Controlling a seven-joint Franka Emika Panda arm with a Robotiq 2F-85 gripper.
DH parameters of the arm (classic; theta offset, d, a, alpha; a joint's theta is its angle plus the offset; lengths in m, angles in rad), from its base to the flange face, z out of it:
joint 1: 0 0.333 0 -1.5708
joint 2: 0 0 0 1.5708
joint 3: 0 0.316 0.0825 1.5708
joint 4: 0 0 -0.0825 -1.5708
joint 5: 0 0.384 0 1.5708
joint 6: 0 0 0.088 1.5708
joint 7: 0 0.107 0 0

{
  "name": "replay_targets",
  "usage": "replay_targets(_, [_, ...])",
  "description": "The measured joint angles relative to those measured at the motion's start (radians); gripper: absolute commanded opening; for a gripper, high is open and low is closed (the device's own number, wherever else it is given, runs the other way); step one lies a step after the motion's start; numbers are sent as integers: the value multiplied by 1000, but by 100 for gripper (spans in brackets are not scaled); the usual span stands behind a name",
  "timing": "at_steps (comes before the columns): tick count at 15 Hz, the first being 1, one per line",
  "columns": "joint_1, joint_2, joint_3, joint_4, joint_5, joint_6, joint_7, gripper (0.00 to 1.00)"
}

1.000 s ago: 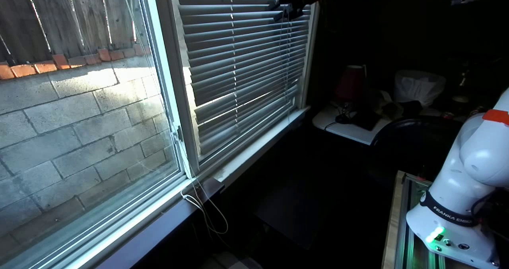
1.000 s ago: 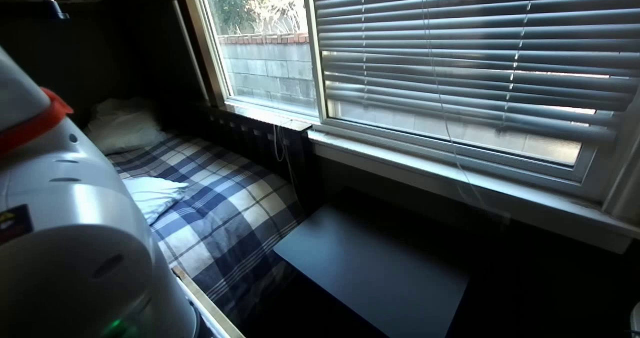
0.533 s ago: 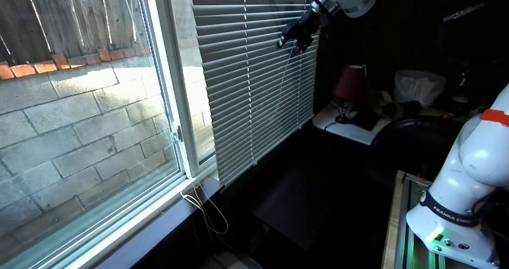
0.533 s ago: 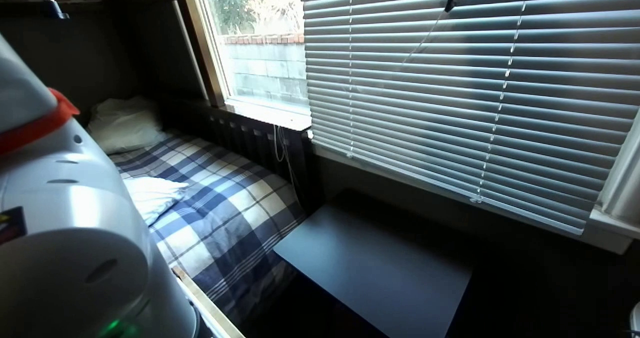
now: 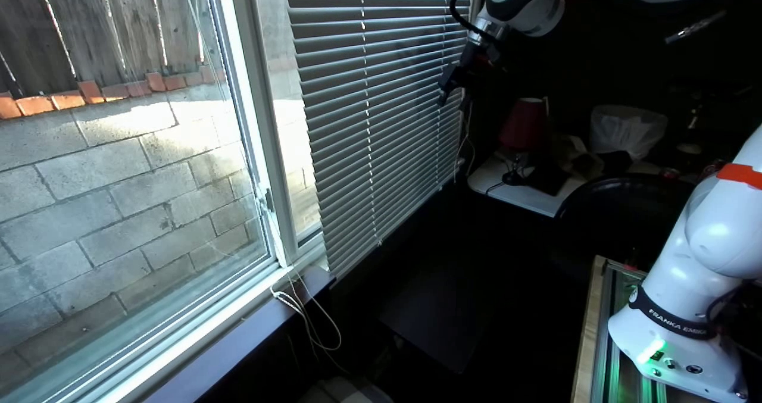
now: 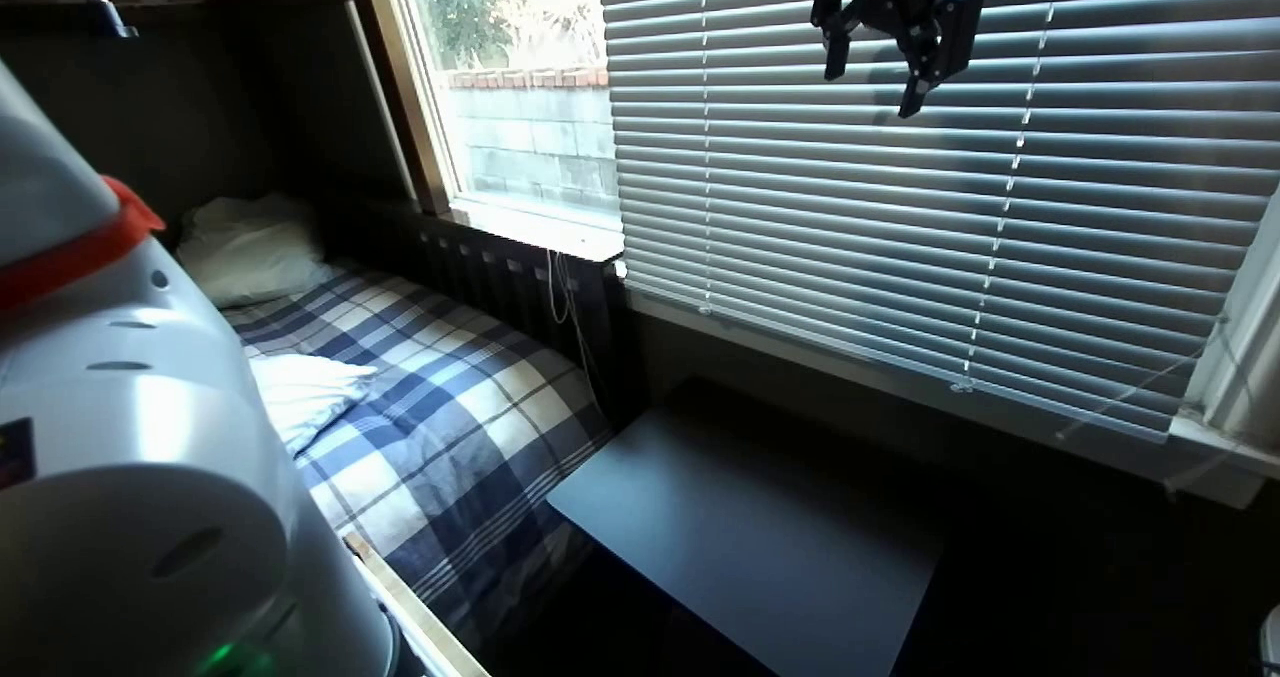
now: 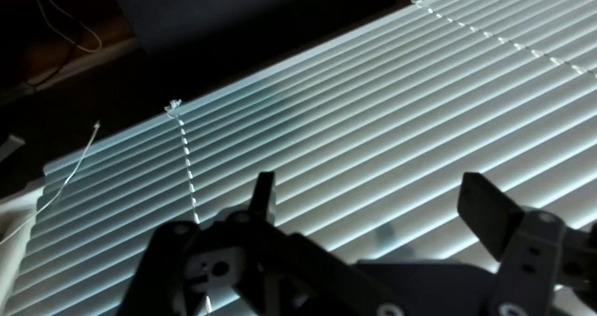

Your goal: Pull down the white rope to the far right of the window

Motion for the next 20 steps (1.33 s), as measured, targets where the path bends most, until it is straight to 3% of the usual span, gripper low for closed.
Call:
replay_targets(7, [-16,-3,-9,-7,-125,-3,4,100])
replay_targets(15, [-20,-4,-40,33,-137,367,-213,100])
replay_targets(20, [-21,3,-54,66,-149,470,-267,100])
